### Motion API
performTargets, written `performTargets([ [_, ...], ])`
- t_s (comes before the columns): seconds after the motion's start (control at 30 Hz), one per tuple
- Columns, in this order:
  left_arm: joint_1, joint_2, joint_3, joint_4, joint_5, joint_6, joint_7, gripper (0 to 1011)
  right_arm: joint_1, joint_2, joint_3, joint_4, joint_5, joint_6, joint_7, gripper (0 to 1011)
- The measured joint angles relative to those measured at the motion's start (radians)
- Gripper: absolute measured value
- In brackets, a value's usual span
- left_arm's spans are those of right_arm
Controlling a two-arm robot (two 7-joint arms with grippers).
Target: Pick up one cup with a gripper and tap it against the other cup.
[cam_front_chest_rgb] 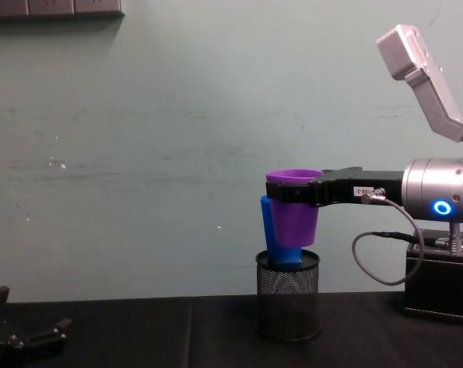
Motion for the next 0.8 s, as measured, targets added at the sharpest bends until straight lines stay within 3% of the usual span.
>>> performTargets([
  [0.8,0.0,0.0,0.0,0.0,0.0,0.0,0.0,1011,0.0,0.0,0.0,0.0,0.0,0.0,0.0,724],
])
